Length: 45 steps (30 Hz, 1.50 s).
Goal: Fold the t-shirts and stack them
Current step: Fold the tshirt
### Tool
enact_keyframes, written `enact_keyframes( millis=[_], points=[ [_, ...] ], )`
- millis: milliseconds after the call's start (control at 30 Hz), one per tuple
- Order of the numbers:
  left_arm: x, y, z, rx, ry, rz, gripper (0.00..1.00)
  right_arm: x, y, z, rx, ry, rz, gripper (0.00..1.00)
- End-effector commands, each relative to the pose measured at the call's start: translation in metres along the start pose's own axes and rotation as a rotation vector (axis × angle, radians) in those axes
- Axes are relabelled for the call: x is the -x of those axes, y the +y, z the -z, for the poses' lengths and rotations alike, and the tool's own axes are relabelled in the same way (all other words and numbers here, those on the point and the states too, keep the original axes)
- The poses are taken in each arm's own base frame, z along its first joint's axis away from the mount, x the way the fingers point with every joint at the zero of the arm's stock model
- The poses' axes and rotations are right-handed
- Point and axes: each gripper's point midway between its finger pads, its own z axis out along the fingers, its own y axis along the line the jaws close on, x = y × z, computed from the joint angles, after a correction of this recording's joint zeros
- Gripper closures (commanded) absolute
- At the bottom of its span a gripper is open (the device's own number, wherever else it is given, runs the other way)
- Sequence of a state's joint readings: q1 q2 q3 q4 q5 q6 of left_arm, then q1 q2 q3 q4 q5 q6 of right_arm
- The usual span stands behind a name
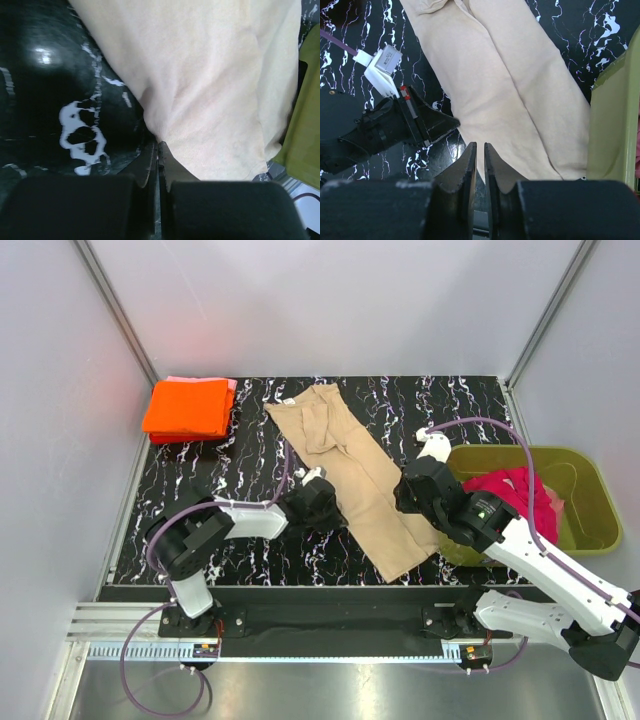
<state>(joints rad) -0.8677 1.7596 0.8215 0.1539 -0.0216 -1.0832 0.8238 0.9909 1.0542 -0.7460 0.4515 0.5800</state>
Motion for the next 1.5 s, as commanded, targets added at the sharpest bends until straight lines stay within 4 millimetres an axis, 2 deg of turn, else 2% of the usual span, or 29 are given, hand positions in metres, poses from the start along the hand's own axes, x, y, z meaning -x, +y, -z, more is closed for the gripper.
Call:
enact_keyframes(
  millis=[0, 200, 333, 500, 667, 767, 800, 867, 1000, 1067, 1133, 1167, 1200, 1233, 1267, 1300, 1333, 1367, 1400, 1433, 1467],
  points=[
    [0.003, 0.025, 0.013, 0.064, 0.009, -0.042, 1.00, 0.010, 0.007, 0.005, 0.036, -0.034, -0.013, 0.82],
    [0.004, 0.041, 0.025, 0.095, 0.021, -0.063, 1.00, 0.007, 0.008, 0.001, 0.029, -0.020, -0.009, 0.82],
    [0.006, 0.044, 0.033, 0.102, 0.017, -0.092, 1.00, 0.006, 0.010, -0.002, 0.028, -0.011, -0.008, 0.82],
    [0.010, 0.069, 0.044, 0.152, 0.023, -0.095, 1.00, 0.002, 0.013, -0.007, 0.027, 0.004, -0.003, 0.82],
    [0.023, 0.087, 0.053, 0.173, -0.002, -0.061, 1.00, -0.001, 0.016, -0.012, 0.029, 0.014, -0.004, 0.81],
    [0.026, 0.083, 0.058, 0.155, 0.009, -0.061, 0.99, -0.001, 0.018, -0.014, 0.033, 0.016, -0.007, 0.81],
    [0.027, 0.082, 0.060, 0.161, 0.009, -0.062, 0.86, -0.001, 0.018, -0.014, 0.034, 0.015, -0.009, 0.81],
    [0.037, 0.079, 0.069, 0.185, 0.001, -0.069, 0.68, -0.001, 0.018, -0.016, 0.032, 0.015, -0.005, 0.80],
    [0.081, 0.067, 0.089, 0.204, -0.105, -0.084, 0.63, -0.001, 0.020, -0.018, 0.032, 0.011, -0.004, 0.80],
    [0.107, 0.053, 0.099, 0.180, -0.165, -0.095, 0.62, -0.002, 0.020, -0.021, 0.030, 0.012, -0.001, 0.79],
    [0.136, 0.054, 0.103, 0.189, -0.217, -0.077, 0.62, -0.003, 0.020, -0.024, 0.029, 0.013, 0.007, 0.79],
    [0.156, 0.044, 0.107, 0.170, -0.254, -0.081, 0.64, -0.004, 0.021, -0.026, 0.027, 0.013, 0.008, 0.79],
    [0.172, 0.051, 0.103, 0.191, -0.270, -0.065, 0.66, -0.004, 0.020, -0.027, 0.021, 0.008, 0.008, 0.78],
    [0.195, 0.039, 0.107, 0.174, -0.316, -0.067, 0.67, -0.005, 0.019, -0.030, 0.011, 0.011, 0.009, 0.79],
    [0.207, 0.038, 0.104, 0.174, -0.327, -0.079, 0.72, -0.005, 0.019, -0.032, 0.007, 0.010, 0.011, 0.79],
    [0.219, 0.051, 0.092, 0.203, -0.315, -0.059, 0.74, -0.005, 0.020, -0.033, 0.006, 0.008, 0.010, 0.79],
    [0.240, 0.036, 0.092, 0.162, -0.332, -0.058, 0.80, -0.007, 0.020, -0.036, 0.000, 0.019, 0.018, 0.80],
    [0.250, 0.036, 0.086, 0.160, -0.332, -0.061, 0.88, -0.005, 0.023, -0.036, 0.009, 0.017, 0.012, 0.80],
    [0.258, 0.051, 0.068, 0.192, -0.310, -0.043, 0.92, -0.007, 0.026, -0.037, 0.022, 0.025, 0.014, 0.80],
    [0.280, 0.039, 0.066, 0.171, -0.345, -0.052, 0.93, -0.007, 0.028, -0.038, 0.027, 0.029, 0.011, 0.80],
    [0.287, 0.037, 0.058, 0.157, -0.335, -0.066, 0.96, -0.007, 0.031, -0.039, 0.039, 0.025, 0.005, 0.80]
  ],
)
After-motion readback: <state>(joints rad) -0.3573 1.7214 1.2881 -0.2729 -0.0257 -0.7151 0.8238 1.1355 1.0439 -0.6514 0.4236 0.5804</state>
